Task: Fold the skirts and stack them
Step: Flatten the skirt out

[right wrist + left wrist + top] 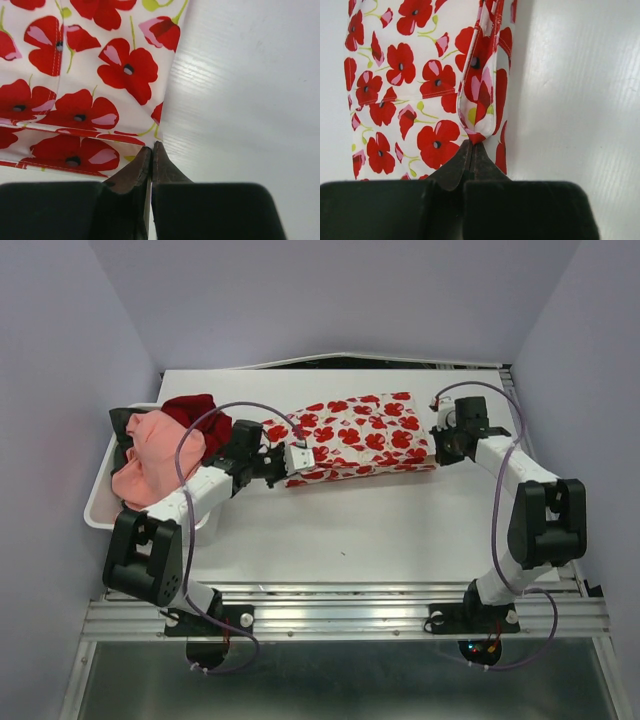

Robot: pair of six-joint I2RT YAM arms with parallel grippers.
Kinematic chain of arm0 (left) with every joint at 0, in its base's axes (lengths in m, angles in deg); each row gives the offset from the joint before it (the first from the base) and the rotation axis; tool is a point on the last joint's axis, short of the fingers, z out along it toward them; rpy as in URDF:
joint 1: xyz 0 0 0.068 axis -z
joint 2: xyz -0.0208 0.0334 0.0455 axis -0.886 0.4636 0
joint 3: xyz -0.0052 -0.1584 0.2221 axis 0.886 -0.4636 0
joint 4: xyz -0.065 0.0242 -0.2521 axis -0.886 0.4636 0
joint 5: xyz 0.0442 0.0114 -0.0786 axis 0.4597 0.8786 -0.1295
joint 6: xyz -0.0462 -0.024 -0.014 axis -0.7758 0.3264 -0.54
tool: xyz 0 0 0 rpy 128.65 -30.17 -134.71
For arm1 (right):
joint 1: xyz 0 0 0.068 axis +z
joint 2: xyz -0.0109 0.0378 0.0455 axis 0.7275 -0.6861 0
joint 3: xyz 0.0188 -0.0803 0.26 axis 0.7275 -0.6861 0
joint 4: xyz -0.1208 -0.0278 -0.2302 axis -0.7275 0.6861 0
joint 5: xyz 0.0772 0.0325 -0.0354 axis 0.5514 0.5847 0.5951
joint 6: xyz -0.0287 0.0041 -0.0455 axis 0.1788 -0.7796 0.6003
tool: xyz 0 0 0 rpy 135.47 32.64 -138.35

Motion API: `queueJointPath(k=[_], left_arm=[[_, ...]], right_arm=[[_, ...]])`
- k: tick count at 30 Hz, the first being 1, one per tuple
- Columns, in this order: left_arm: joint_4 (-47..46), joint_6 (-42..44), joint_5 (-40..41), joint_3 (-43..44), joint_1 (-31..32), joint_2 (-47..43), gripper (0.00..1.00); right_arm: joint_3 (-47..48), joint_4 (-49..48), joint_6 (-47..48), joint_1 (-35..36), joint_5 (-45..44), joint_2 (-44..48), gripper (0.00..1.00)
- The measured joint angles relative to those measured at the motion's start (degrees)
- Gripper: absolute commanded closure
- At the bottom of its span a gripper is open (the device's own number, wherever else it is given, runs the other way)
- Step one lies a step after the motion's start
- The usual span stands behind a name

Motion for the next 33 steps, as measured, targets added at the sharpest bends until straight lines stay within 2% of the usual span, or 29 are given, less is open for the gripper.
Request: queueJointPath(k=[1,4,5,7,8,9,10,11,12,16,20,23,28,33], left_arm=[[0.42,0.87,0.15,-0.96,0.61,-1.11,1.00],[1.40,2.62,1.25,-6.47,5.01,-6.47,0.95],[1.53,2.93,2.19,-8.26,6.95,-7.98,0.94],[2.58,3.19,3.54,-10.93,10.69,-10.21,0.90],[3.34,3.06,4.31,-12.33,13.25,-11.65,0.84],[4.20,2.93,4.92,-13.25,15.23,-12.72,0.80],[5.46,2.45,5.84,-13.77,17.00,-13.79,0.65],[6.27,2.08,6.56,-13.90,18.32,-14.36,0.63],[6.99,1.01,7.45,-13.90,19.91,-15.13,0.55],[9.86,-3.04,9.70,-12.76,25.75,-16.55,0.55],[13.55,-6.58,10.38,-6.75,28.57,-16.02,0.58],[13.81,-8.35,11.93,-1.84,28.22,-15.26,0.59],[13.03,-13.20,14.29,-1.20,25.81,-13.25,0.65],[13.20,-23.17,17.75,3.10,19.82,-1.46,0.68]], right_arm=[[-0.07,0.00,0.61,0.00,0.00,0.98,0.99],[-0.39,0.50,2.58,-0.13,0.20,3.23,0.84],[-0.76,1.09,3.30,-0.20,0.26,3.54,0.71],[-1.46,2.75,4.57,-0.48,0.31,3.82,0.56],[-2.03,4.00,5.64,-0.83,0.28,4.09,0.41],[-2.40,5.25,6.62,-1.18,0.33,4.48,0.35],[-2.60,6.23,7.89,-1.40,0.31,4.83,0.26],[-2.62,8.07,8.81,-1.73,0.42,5.70,0.24],[-2.62,9.20,10.01,-1.99,0.44,6.75,0.23],[-1.81,11.98,12.31,-2.14,0.11,9.73,0.23],[4.22,15.56,12.59,-2.27,1.07,7.98,0.24],[9.05,17.00,12.41,-2.29,3.30,6.27,0.30],[14.51,17.29,10.71,-2.27,6.43,1.73,0.45],[20.15,16.98,8.59,-1.86,7.72,-9.62,0.58]])
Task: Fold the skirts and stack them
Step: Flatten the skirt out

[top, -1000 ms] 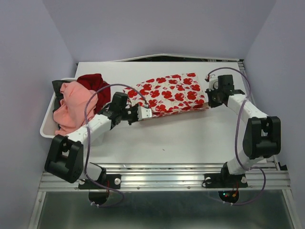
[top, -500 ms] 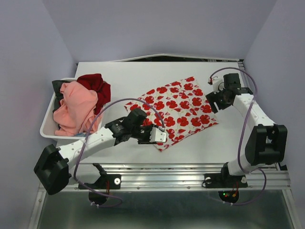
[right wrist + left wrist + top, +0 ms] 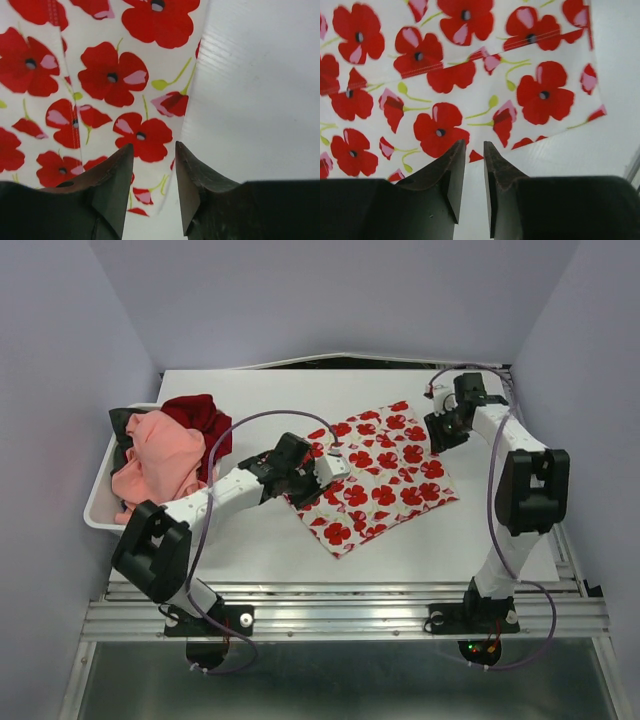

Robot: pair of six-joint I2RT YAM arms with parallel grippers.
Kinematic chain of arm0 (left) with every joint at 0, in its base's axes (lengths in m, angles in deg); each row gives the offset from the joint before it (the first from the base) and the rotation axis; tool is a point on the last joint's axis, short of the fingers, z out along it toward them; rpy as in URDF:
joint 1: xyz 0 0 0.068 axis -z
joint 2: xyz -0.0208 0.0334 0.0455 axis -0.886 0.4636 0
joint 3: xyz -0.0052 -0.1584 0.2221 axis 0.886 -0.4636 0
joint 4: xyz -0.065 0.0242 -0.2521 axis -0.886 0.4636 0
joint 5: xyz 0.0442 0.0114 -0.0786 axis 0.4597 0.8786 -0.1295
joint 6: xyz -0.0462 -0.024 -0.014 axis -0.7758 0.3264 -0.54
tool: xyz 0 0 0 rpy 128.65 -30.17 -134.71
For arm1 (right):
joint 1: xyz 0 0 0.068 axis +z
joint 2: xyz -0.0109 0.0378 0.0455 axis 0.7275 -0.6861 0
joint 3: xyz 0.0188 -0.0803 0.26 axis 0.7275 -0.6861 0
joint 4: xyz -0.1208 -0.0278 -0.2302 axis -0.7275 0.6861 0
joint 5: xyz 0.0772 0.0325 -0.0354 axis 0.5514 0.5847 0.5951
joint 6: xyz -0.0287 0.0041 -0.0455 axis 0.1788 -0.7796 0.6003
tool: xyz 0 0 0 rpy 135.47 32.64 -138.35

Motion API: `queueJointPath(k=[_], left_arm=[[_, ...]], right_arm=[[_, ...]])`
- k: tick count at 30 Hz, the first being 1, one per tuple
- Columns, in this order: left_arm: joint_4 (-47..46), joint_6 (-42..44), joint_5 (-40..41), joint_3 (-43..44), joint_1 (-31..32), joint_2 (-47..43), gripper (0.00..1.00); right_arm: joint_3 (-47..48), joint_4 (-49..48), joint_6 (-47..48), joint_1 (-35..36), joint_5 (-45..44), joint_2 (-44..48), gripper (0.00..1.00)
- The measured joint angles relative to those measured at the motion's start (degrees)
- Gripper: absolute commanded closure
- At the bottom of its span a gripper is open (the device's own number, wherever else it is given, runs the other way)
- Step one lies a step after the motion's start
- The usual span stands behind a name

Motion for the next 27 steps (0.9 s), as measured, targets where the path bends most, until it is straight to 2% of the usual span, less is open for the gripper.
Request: queueJointPath(k=[4,8,13,18,22,27], left_arm=[[0.31,-4.92,2.84,2.67,-4.46,5.73,0.69],[1.33,-7.39,4.33,4.26,-6.58,7.48,0.69],[1.36,-10.56,5.25,6.14,-7.06,12.55,0.72],[0.70,-14.27,5.31,10.91,-9.03,22.38,0.73],[1.20,-16.06,6.43,21.81,-10.12,30.25,0.73],[5.68,-16.28,8.48,43.91,-10.23,44.39,0.73]], right_arm=[[3.28,-0.15,-2.27,0.42,-0.68,-9.84,0.68],[3.45,-0.11,-2.69,0.74,-2.38,-13.77,0.75],[-2.73,-3.91,-0.94,0.74,-4.26,-10.27,0.92],[-12.83,-5.01,1.97,1.36,-4.87,-3.41,0.93],[-19.74,-3.93,3.67,3.82,-4.44,1.99,0.92],[-23.58,1.16,3.61,10.49,-0.39,4.96,0.88]])
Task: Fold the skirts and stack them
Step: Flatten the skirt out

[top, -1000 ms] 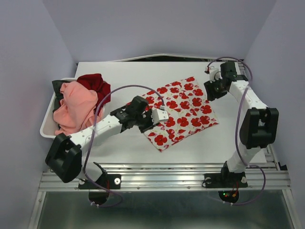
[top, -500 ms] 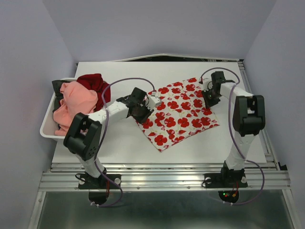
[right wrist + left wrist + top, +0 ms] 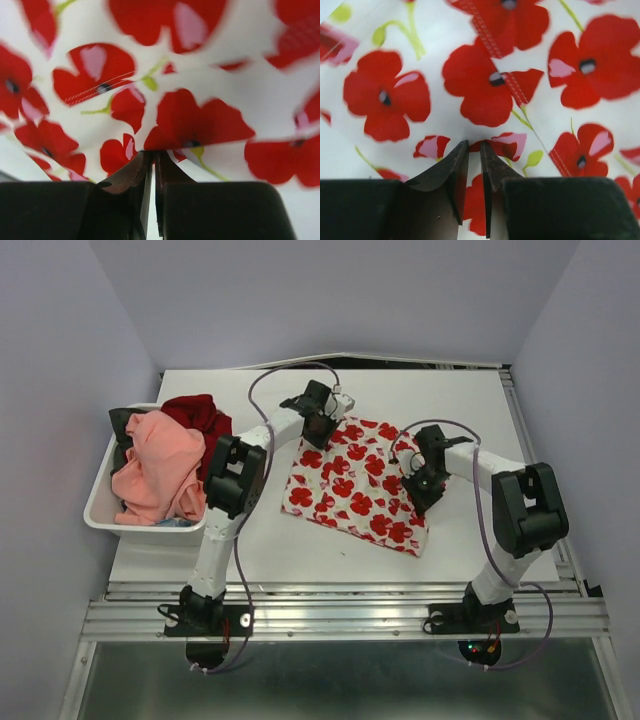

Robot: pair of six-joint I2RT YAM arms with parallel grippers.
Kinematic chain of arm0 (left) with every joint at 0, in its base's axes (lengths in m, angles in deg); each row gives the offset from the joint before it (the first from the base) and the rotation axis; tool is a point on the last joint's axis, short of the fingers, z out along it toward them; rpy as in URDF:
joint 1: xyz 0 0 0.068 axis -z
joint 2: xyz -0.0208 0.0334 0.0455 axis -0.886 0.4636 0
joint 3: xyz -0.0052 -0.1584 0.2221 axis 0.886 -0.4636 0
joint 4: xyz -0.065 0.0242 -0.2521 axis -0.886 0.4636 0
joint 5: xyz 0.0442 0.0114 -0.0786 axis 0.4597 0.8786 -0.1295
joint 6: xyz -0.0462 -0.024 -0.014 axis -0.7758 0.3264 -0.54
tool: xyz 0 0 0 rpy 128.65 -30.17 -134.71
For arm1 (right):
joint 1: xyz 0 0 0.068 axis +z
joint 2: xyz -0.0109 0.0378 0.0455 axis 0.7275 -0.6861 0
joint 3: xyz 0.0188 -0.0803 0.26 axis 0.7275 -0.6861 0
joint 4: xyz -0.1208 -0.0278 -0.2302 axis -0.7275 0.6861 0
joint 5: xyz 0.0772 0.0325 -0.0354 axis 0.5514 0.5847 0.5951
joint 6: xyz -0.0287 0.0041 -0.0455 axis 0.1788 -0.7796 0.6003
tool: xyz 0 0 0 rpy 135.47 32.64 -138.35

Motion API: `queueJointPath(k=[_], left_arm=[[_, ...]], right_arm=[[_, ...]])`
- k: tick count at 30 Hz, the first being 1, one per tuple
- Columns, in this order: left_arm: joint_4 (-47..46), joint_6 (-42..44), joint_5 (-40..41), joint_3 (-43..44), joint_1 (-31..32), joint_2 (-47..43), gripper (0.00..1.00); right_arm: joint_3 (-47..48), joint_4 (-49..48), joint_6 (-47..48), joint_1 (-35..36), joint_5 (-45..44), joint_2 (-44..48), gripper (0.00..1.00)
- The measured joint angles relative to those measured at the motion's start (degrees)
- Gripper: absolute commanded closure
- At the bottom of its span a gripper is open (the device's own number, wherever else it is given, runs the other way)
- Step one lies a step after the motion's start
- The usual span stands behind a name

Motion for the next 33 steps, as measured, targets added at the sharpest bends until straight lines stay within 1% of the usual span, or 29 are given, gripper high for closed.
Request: queueJointPath(k=[1,2,3,6,7,10,12,15,18,20,21,24,26,28,30,33], left_arm=[[0.61,0.24,0.66,6.86,0.00,4.68,0.73],[0.76,0.37,1.22,10.95,-0.02,7.08,0.73],[2.32,0.72,1.95,17.46,-0.04,10.97,0.72],[3.21,1.16,3.89,29.68,-0.09,18.32,0.68],[3.21,1.33,4.26,31.52,-0.15,19.52,0.67],[3.17,1.62,4.70,30.91,-0.46,19.04,0.64],[0.70,2.05,4.72,24.48,-0.94,15.21,0.60],[0.13,2.62,4.28,11.26,-1.84,4.76,0.60],[-0.37,2.64,3.02,2.97,-2.60,-5.46,0.60],[-1.49,2.49,1.92,-2.16,-2.84,-13.16,0.60],[-2.51,2.29,1.14,-5.16,-2.78,-17.18,0.60],[-4.46,1.66,-1.03,-11.50,-2.51,-24.04,0.60],[-5.62,0.83,-2.21,-16.33,-2.32,-26.14,0.60],[-6.10,0.11,-2.99,-20.85,-2.16,-26.21,0.60],[-5.62,-0.61,-3.56,-24.50,-2.14,-24.79,0.60],[-5.22,-1.70,-3.74,-28.59,-2.14,-22.14,0.60]], right_arm=[[-0.04,1.38,-0.70,2.16,1.73,-0.07,0.88],[-0.04,2.23,-1.36,3.37,3.06,-0.11,0.86],[0.26,3.58,-2.56,5.22,5.64,-0.57,0.85],[2.67,6.64,-5.05,9.55,12.98,-3.17,0.83],[4.17,7.61,-5.92,10.67,15.91,-4.13,0.83],[8.15,9.68,-7.30,12.52,21.05,-4.96,0.81],[11.45,11.02,-7.78,11.89,22.49,-4.61,0.78],[15.34,11.17,-7.98,8.09,22.38,-3.61,0.78],[19.34,10.14,-7.65,3.13,18.10,-3.50,0.78],[20.57,9.07,-6.69,1.22,14.29,-3.98,0.78],[20.92,8.81,-6.12,0.90,12.94,-4.57,0.78],[21.07,7.39,-4.70,0.96,8.66,-7.58,0.78],[21.05,6.29,-3.98,1.14,5.92,-10.47,0.80],[21.05,5.16,-3.48,1.33,3.23,-12.85,0.81],[20.41,3.76,-3.04,1.46,1.22,-14.29,0.81],[18.36,2.03,-2.34,1.46,-0.35,-13.20,0.82]])
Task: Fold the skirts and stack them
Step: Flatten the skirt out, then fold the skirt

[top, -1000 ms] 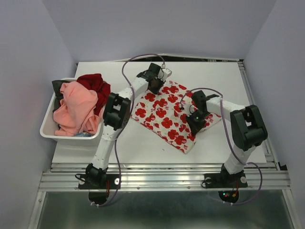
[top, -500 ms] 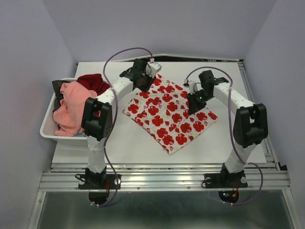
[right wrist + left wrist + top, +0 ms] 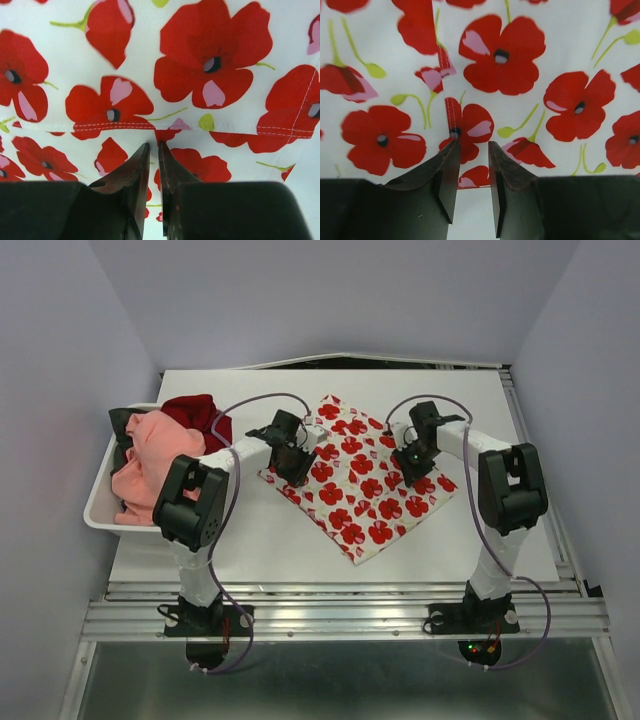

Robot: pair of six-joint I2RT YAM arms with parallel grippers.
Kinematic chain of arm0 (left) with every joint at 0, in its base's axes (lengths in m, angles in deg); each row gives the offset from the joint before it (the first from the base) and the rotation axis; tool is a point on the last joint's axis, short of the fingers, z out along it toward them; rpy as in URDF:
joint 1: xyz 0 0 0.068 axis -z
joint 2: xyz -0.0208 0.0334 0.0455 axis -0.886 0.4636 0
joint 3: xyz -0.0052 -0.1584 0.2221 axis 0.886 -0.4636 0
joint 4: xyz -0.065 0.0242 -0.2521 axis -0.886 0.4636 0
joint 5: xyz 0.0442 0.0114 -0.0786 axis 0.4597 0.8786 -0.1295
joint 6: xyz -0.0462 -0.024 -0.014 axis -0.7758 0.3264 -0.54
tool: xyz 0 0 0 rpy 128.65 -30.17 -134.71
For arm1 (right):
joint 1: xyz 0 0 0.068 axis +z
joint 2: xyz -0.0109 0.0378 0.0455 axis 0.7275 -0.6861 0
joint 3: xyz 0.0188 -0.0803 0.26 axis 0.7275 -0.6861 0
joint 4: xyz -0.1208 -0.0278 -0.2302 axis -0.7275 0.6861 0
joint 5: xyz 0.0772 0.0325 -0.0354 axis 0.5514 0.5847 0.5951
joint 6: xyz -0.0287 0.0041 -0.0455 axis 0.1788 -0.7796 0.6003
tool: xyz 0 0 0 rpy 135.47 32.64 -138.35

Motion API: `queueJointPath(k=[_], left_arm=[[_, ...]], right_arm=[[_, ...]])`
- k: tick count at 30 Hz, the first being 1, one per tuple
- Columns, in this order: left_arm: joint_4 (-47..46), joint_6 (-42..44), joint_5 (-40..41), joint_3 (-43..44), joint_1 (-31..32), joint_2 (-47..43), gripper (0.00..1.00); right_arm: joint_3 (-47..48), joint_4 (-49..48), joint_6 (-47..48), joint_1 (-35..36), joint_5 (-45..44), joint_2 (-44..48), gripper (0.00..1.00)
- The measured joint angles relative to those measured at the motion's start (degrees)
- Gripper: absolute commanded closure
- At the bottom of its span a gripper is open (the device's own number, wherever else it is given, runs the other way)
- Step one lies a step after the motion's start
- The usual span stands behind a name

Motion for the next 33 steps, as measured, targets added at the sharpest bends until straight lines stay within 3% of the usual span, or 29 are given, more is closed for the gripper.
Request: queueJointPath(k=[6,9,15,18,23,24,25,26,29,33], left_arm=[[-0.68,-1.31,-0.26,0.87,0.07,4.00,0.60],[-0.13,-1.42,-0.17,6.64,0.31,8.24,0.60],[1.95,-0.52,-0.59,22.95,0.33,19.15,0.62],[4.33,1.05,-1.31,27.76,0.22,21.38,0.61],[8.39,5.05,-4.72,28.17,-0.81,19.43,0.59],[9.09,6.12,-5.79,28.17,-1.14,18.67,0.48],[9.84,6.93,-6.60,28.17,-1.49,17.90,0.46],[10.43,8.46,-7.72,28.22,-2.21,16.33,0.40],[11.17,11.02,-8.92,29.81,-3.41,13.77,0.37],[10.82,11.80,-9.25,37.57,-4.57,14.27,0.35]], right_arm=[[-12.61,-4.20,0.70,1.44,1.09,8.76,0.83],[-17.44,-3.17,0.57,6.21,1.95,12.24,0.82],[-16.37,5.29,-1.40,16.63,12.28,10.64,0.77],[-12.85,9.18,-2.32,17.29,15.63,9.79,0.74],[-2.91,10.93,-2.29,12.35,16.63,10.88,0.58],[0.00,11.37,-2.27,9.88,16.74,11.04,0.55],[2.29,11.23,-2.32,7.56,16.72,11.04,0.53],[4.52,10.80,-2.45,5.25,16.63,10.99,0.53],[11.72,8.96,-3.61,-1.70,14.78,10.27,0.54],[21.27,3.08,-6.16,-5.16,9.55,4.33,0.61]])
